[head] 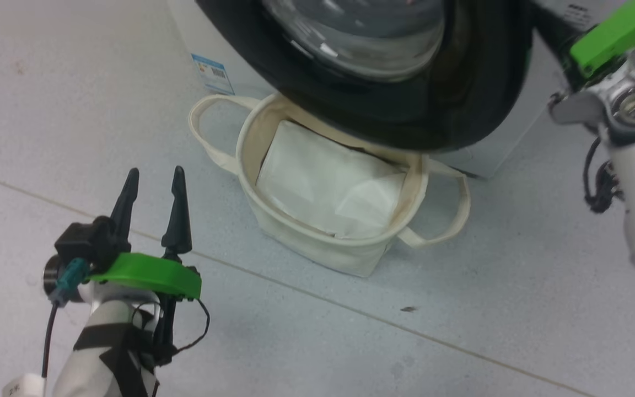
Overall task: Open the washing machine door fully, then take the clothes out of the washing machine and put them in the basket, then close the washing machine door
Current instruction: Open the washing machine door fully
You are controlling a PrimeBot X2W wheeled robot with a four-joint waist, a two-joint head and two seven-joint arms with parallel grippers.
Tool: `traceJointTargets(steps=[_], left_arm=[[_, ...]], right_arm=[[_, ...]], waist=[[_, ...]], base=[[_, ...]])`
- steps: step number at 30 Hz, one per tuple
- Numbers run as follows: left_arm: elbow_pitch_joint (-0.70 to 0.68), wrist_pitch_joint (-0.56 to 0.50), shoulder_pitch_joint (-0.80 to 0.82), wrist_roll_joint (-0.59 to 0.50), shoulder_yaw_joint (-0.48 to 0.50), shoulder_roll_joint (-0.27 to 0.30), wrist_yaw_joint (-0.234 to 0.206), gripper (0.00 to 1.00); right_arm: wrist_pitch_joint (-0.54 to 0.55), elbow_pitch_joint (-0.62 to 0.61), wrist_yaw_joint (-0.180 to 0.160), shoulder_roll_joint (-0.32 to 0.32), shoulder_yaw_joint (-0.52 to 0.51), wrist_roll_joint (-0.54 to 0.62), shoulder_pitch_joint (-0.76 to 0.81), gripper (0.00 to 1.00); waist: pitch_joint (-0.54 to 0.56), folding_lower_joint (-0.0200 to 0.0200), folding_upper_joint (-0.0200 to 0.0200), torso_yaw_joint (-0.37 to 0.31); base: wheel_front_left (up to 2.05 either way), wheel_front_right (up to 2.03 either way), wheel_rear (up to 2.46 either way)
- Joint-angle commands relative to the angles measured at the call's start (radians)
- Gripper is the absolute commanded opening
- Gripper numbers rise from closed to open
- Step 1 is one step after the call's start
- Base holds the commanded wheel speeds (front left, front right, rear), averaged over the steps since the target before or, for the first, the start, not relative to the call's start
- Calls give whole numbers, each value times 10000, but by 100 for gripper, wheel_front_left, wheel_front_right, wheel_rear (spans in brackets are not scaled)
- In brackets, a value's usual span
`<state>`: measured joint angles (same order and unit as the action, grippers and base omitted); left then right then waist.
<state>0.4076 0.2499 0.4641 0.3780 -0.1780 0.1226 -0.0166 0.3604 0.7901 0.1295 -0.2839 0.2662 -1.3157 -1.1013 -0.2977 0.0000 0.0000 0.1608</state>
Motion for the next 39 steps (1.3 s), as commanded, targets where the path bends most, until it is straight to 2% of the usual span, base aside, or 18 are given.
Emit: traceJointTargets(steps=[1,9,18,24,32,39], left_arm=[[-201,118,-63,-164,394,184,53,100],[-13,118,-554,-291,568,123,106,100],[76,118,-1117,-377,705,100,65,100],[148,118,-1354,-404,729,115,41,100],[58,118,-1614,-347,861,282,-50,100],[54,118,-1554,-264,923,348,-50,100]], right_arm=[[249,-560,12,525,376,-240,370,0],[665,-1796,12,748,1287,-759,1826,0],[764,-3057,12,1410,2297,-1164,2997,0],[661,-3464,12,1812,2869,-1316,3480,0],[-242,-3564,12,2315,4063,-1724,3653,0],[-1586,-3600,12,2333,5540,-3038,3249,0]], waist=[[271,0,0,-95],[1070,0,0,-183],[1728,0,0,-15],[2106,0,0,190],[2222,0,0,461],[2219,0,0,681]], base=[[0,0,0],[0,0,0],[0,0,0],[0,0,0],[0,0,0],[0,0,0]])
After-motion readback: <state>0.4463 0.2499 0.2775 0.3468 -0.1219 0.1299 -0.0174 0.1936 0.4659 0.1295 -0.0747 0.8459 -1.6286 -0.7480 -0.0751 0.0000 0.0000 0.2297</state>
